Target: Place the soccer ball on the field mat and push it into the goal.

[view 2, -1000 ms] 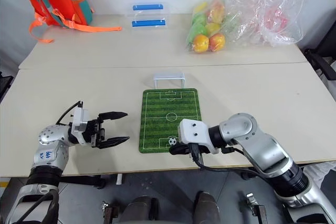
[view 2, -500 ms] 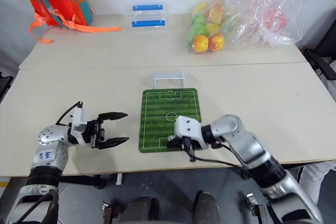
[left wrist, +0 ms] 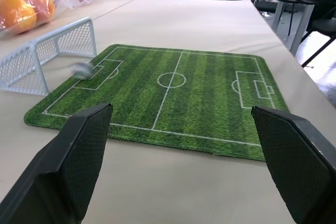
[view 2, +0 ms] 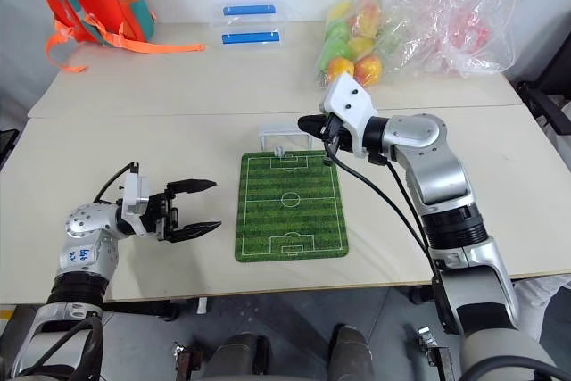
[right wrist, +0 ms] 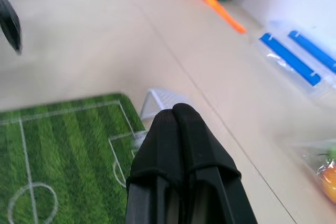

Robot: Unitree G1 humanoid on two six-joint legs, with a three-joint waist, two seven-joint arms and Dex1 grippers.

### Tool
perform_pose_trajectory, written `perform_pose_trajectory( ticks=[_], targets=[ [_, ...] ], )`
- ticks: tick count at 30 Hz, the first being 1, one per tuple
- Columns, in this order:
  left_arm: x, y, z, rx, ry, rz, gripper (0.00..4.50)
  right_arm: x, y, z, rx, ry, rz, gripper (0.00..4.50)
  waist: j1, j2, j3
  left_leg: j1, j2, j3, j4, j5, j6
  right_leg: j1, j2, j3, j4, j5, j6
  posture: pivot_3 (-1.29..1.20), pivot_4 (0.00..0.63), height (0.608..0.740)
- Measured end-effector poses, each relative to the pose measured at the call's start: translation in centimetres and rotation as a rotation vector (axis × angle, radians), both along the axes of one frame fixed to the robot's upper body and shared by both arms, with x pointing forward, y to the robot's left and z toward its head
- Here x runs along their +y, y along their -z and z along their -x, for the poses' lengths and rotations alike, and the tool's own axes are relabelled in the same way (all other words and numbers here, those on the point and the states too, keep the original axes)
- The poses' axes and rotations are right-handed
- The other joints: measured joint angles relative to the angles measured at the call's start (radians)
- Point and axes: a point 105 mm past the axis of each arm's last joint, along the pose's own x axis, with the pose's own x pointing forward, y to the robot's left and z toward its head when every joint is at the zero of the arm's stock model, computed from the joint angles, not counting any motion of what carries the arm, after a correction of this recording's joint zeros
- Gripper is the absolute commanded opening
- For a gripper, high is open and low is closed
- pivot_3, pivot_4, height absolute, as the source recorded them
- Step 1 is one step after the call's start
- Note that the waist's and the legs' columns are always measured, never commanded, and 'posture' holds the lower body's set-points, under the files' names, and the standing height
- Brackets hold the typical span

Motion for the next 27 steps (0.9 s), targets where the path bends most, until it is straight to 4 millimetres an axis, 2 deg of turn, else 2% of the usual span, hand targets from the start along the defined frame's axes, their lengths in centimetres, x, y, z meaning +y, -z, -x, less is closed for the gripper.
perform_pose_trajectory(
  ticks=[3, 6, 8, 10, 12, 13, 16, 21, 25, 27],
  targets=[
    [0.1, 0.2, -0.8, 0.015, -0.049, 0.010, 4.50, -1.8, 1.1, 1.0, 0.024, 0.024, -0.001, 0.01, 0.000, 0.000, 0.000, 0.000, 0.000, 0.000, 0.000, 0.000, 0.000, 0.000, 0.000, 0.000, -0.001, 0.000, 0.000, 0.00, 0.150, 0.740],
    [0.5, -0.4, -1.9, 0.021, -0.121, 0.043, 4.50, -4.6, 4.0, 1.8, 0.094, 0.078, 0.052, 0.01, 0.002, 0.000, 0.000, 0.000, 0.000, 0.000, 0.000, 0.000, 0.000, 0.000, 0.000, 0.000, -0.001, 0.000, 0.000, 0.00, 0.150, 0.740],
    [1.1, -0.7, -2.6, 0.027, -0.174, 0.069, 4.50, -5.8, 5.6, 2.3, 0.143, 0.095, 0.067, 0.01, -0.001, 0.000, 0.000, 0.000, 0.000, 0.002, 0.000, 0.000, 0.000, 0.000, 0.000, 0.001, -0.001, 0.000, 0.000, 0.00, 0.150, 0.740],
    [1.0, -1.2, -3.1, 0.024, -0.198, 0.090, 4.50, -6.6, 6.0, 3.1, 0.161, 0.089, 0.054, 0.01, -0.006, 0.000, 0.000, 0.000, 0.000, 0.004, 0.000, 0.000, 0.000, -0.001, 0.000, 0.001, -0.001, 0.000, 0.000, 0.00, 0.150, 0.740],
    [1.1, -1.3, -3.5, 0.031, -0.232, 0.107, 4.50, -7.6, 6.6, 4.3, 0.179, 0.073, 0.057, 0.38, -0.004, -0.001, 0.000, 0.001, 0.000, 0.003, -0.001, 0.000, 0.000, 0.000, 0.000, 0.001, -0.001, 0.000, 0.000, 0.00, 0.150, 0.740],
    [1.6, -1.4, -4.0, 0.055, -0.284, 0.132, 4.50, -9.0, 7.6, 5.1, 0.195, 0.087, 0.070, 0.55, -0.003, -0.001, 0.000, 0.001, 0.000, 0.003, -0.001, 0.000, 0.000, 0.000, 0.000, 0.001, -0.001, 0.000, 0.000, 0.00, 0.150, 0.740],
    [3.1, -1.1, -4.1, 0.091, -0.365, 0.167, 4.50, -12.4, 9.6, 6.0, 0.244, 0.166, 0.087, 1.53, -0.003, -0.001, 0.000, 0.001, 0.000, 0.005, 0.000, 0.000, 0.001, 0.000, -0.001, 0.002, -0.002, 0.000, 0.000, 0.00, 0.150, 0.740],
    [3.2, -1.0, -3.9, 0.111, -0.350, 0.169, 4.50, -14.6, 9.9, 7.3, 0.235, 0.159, 0.066, 3.16, -0.004, -0.001, 0.000, 0.005, 0.001, 0.005, 0.001, 0.000, 0.000, 0.003, -0.001, 0.002, -0.001, 0.000, 0.000, 0.00, 0.150, 0.740],
    [4.7, -0.7, -3.1, 0.119, -0.357, 0.131, 4.50, -16.1, 11.0, 8.1, 0.282, 0.166, 0.028, 4.48, -0.005, -0.001, 0.000, 0.005, 0.001, 0.005, 0.001, 0.000, 0.000, 0.003, -0.001, 0.002, -0.001, 0.000, 0.000, 0.00, 0.150, 0.740],
    [5.4, -0.8, -2.9, 0.121, -0.366, 0.116, 4.50, -16.2, 10.8, 8.2, 0.281, 0.164, 0.007, 4.48, -0.006, -0.001, 0.000, 0.005, 0.001, 0.005, 0.001, 0.000, 0.000, 0.003, -0.001, 0.002, -0.001, 0.000, 0.000, 0.00, 0.150, 0.740]
  ],
)
